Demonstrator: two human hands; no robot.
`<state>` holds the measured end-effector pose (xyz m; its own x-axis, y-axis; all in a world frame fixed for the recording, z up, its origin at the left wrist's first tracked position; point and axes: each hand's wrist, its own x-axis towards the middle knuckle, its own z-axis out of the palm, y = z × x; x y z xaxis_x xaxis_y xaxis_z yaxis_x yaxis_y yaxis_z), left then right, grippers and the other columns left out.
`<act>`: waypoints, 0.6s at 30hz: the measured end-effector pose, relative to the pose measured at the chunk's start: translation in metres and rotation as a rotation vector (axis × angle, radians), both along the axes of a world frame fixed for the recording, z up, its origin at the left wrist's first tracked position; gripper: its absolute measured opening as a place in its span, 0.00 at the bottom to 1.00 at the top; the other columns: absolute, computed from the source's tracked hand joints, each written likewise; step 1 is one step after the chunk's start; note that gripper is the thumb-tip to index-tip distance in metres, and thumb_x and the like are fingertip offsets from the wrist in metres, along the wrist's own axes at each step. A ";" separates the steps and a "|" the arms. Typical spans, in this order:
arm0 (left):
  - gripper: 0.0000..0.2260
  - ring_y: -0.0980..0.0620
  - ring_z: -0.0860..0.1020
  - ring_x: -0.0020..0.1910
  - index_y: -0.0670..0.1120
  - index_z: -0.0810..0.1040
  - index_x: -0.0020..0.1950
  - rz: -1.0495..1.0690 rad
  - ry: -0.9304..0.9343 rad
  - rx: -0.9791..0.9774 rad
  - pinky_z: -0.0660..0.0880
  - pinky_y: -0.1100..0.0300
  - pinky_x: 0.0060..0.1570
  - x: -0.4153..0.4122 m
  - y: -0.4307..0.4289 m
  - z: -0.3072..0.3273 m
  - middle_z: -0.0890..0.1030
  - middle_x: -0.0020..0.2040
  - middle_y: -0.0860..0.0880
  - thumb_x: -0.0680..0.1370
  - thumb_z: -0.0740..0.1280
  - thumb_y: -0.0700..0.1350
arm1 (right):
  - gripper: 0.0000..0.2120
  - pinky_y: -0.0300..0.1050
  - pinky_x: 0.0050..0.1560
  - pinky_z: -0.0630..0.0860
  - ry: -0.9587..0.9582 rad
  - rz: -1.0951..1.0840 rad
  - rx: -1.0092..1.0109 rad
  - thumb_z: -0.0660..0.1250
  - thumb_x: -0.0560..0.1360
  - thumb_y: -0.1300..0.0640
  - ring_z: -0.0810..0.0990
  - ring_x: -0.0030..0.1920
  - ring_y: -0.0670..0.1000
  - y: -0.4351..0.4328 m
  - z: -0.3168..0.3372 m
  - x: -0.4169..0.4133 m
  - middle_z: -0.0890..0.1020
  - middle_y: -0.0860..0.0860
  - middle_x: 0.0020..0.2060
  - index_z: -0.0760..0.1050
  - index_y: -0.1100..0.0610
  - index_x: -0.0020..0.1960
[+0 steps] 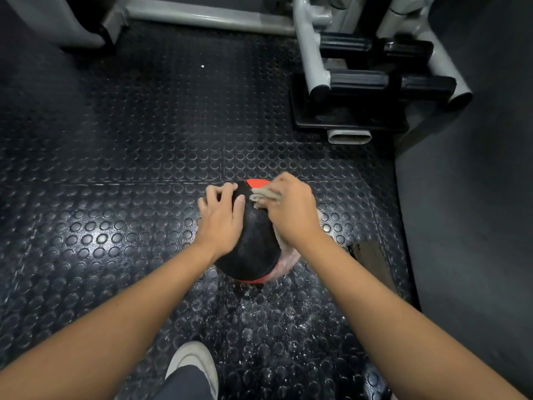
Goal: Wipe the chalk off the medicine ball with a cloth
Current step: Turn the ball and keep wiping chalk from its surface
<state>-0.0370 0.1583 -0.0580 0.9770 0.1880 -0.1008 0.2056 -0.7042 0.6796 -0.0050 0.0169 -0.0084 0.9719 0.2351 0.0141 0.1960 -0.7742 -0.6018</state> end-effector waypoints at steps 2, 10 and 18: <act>0.17 0.45 0.62 0.58 0.48 0.67 0.68 -0.010 -0.015 0.006 0.62 0.52 0.53 -0.001 -0.001 0.001 0.64 0.60 0.46 0.83 0.52 0.53 | 0.02 0.51 0.44 0.76 0.003 0.041 -0.029 0.71 0.74 0.60 0.77 0.43 0.52 0.008 0.002 0.009 0.78 0.51 0.44 0.82 0.57 0.43; 0.16 0.43 0.62 0.61 0.50 0.66 0.68 0.011 0.056 -0.034 0.60 0.52 0.54 0.009 0.000 0.002 0.64 0.61 0.47 0.83 0.51 0.53 | 0.04 0.41 0.40 0.74 0.122 -0.254 0.090 0.72 0.73 0.60 0.78 0.40 0.49 -0.067 -0.021 -0.011 0.79 0.46 0.38 0.85 0.54 0.46; 0.17 0.44 0.62 0.61 0.50 0.66 0.69 -0.005 0.038 -0.020 0.60 0.53 0.55 0.004 -0.003 0.003 0.64 0.61 0.47 0.83 0.51 0.53 | 0.04 0.38 0.41 0.73 0.022 -0.139 0.140 0.73 0.72 0.59 0.78 0.41 0.47 -0.027 -0.011 -0.001 0.80 0.45 0.40 0.85 0.52 0.46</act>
<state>-0.0326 0.1554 -0.0555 0.9732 0.1810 -0.1416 0.2283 -0.6913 0.6856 -0.0062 -0.0098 -0.0198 0.9953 0.0959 0.0157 0.0788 -0.7012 -0.7086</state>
